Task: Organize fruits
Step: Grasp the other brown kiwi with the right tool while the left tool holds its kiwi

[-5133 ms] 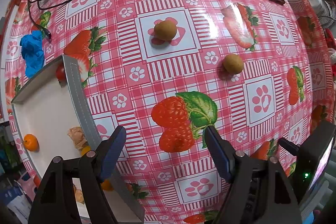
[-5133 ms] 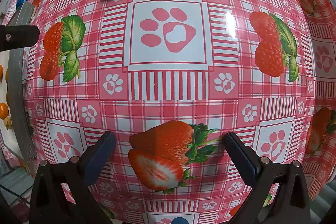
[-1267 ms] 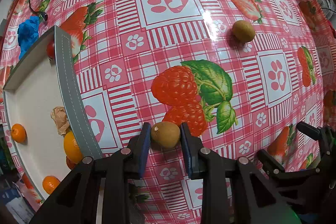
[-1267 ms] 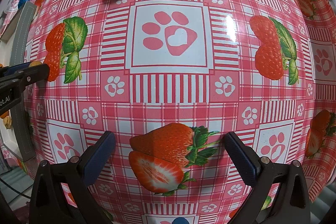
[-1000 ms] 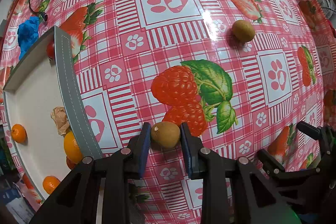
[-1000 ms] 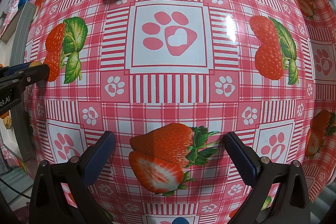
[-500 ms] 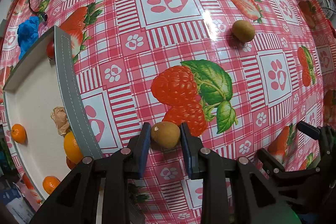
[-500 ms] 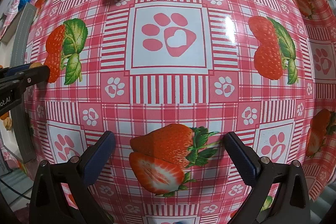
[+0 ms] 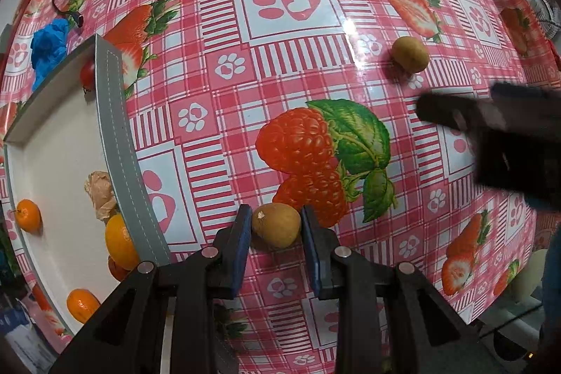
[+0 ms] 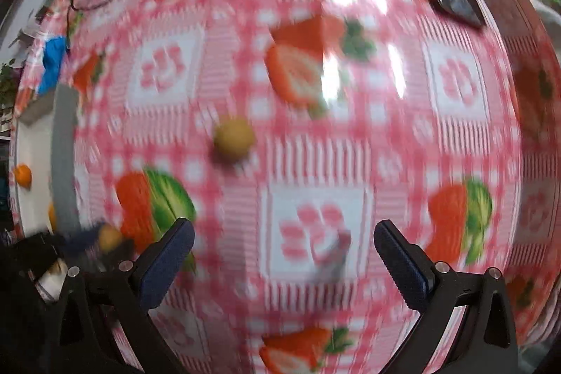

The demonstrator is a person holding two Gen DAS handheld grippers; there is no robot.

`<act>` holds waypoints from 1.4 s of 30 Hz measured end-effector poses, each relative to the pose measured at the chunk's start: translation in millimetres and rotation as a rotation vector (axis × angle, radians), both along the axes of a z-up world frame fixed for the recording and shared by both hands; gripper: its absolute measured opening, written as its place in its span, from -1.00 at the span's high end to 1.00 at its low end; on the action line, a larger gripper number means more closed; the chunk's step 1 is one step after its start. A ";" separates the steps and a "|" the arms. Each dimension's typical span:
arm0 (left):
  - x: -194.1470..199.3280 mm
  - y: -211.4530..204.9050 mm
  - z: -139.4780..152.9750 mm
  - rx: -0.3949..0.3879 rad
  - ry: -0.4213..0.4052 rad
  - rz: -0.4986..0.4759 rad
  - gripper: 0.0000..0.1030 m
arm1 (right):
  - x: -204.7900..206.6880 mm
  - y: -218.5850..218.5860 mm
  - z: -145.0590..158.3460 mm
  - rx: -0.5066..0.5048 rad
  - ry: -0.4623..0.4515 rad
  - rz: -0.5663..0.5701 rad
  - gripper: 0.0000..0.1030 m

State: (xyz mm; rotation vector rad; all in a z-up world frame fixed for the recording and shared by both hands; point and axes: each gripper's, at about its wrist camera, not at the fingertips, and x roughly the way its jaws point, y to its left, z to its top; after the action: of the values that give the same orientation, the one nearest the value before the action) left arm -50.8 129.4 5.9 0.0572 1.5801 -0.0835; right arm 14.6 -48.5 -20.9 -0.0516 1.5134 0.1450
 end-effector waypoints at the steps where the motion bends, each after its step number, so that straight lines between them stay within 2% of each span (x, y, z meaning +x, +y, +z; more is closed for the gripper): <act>1: -0.1 0.5 -0.2 -0.001 -0.001 0.002 0.40 | 7.7 6.8 0.5 0.001 -0.008 0.010 -0.96; 2: 0.0 0.7 -0.3 -0.001 -0.001 0.004 0.40 | 15.0 13.5 0.4 0.001 -0.015 0.022 -0.75; 4: 0.0 0.9 -0.6 0.000 -0.002 0.007 0.40 | 31.3 26.5 -4.4 0.018 -0.001 0.041 -0.57; 9: -0.6 1.6 -0.9 -0.004 -0.005 0.020 0.40 | 52.4 53.3 -11.8 0.003 -0.013 0.077 -0.57; 11: -1.1 1.5 -0.5 -0.003 -0.006 0.021 0.40 | 51.9 65.2 -13.5 0.001 -0.021 0.101 -0.21; 12: -1.4 1.7 -0.3 -0.002 -0.007 0.022 0.40 | 53.0 71.3 -12.9 -0.018 -0.029 0.119 -0.09; 14: -2.2 1.5 0.4 -0.003 -0.007 0.023 0.40 | 55.2 79.7 -10.5 -0.032 -0.038 0.141 0.39; 15: -2.4 2.0 0.5 -0.005 -0.006 0.022 0.40 | 56.6 80.3 -10.2 -0.023 -0.034 0.136 0.45; 21: -2.0 10.8 1.5 -0.060 0.014 0.041 0.40 | 49.8 62.6 -6.2 0.071 0.004 0.057 0.45; 25: -6.3 18.2 3.8 -0.092 0.027 0.045 0.40 | 28.2 43.8 -2.4 0.123 0.026 -0.014 0.45; 35: -25.2 13.3 21.0 -0.091 0.019 -0.018 0.40 | -43.1 51.3 -4.4 0.124 0.099 -0.076 0.45; 42: -33.5 -3.2 43.8 -0.100 0.008 -0.050 0.40 | -65.7 62.1 4.4 0.123 0.109 -0.088 0.45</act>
State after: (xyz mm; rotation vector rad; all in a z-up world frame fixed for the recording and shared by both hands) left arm -84.2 126.2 49.7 0.0177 1.5804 -0.2016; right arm -51.1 13.6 -16.6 0.1226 1.6095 0.1719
